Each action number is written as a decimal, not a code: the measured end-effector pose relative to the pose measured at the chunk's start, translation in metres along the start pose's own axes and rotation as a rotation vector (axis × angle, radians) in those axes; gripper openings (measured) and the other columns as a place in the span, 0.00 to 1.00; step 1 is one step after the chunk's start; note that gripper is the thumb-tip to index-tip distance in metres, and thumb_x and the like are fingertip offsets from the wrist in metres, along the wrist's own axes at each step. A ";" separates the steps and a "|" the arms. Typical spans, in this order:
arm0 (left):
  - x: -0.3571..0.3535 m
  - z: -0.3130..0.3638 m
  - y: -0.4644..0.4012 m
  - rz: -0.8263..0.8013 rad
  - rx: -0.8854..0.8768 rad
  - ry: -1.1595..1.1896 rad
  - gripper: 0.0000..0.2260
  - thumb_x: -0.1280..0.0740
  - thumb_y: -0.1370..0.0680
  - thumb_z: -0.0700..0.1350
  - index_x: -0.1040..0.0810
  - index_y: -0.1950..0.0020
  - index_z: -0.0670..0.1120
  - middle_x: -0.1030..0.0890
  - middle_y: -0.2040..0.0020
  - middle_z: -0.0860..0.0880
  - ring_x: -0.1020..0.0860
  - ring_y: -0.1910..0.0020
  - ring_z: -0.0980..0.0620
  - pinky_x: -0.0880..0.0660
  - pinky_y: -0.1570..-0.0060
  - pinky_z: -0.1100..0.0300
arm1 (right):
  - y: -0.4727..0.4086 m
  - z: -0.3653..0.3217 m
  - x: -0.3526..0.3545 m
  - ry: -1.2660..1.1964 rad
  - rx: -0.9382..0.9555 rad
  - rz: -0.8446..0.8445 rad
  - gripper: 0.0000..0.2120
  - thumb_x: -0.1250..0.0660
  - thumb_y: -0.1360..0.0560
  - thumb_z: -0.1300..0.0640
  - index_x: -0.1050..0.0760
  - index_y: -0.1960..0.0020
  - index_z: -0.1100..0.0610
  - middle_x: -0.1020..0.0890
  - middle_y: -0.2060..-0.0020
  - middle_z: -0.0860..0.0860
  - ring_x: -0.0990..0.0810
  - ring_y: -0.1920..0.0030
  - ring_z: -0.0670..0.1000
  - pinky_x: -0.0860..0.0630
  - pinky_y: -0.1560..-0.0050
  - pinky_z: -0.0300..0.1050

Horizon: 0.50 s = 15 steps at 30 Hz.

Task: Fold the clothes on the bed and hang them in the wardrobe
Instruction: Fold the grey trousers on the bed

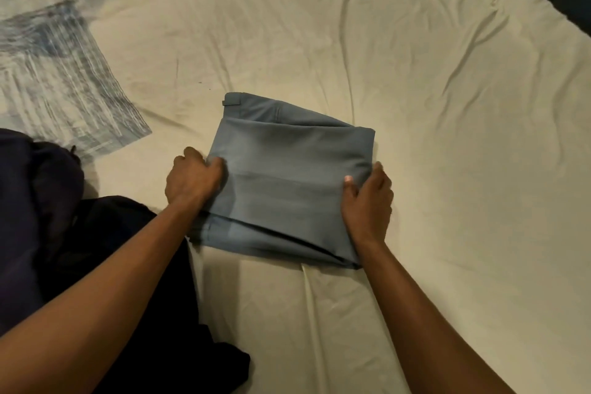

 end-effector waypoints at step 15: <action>-0.012 -0.020 0.016 -0.181 -0.050 0.425 0.23 0.38 0.22 0.64 0.20 0.51 0.44 0.17 0.53 0.43 0.19 0.53 0.41 0.22 0.50 0.45 | -0.017 0.031 0.038 -0.668 -0.503 -0.470 0.16 0.25 0.25 0.53 0.24 0.44 0.60 0.17 0.50 0.55 0.17 0.51 0.54 0.20 0.54 0.46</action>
Point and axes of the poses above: each hand's wrist, its own y-axis away from the middle knuckle, its own x-axis out of the back of the hand, z = x × y, the point moved 2 cm from there along -y, towards the middle knuckle
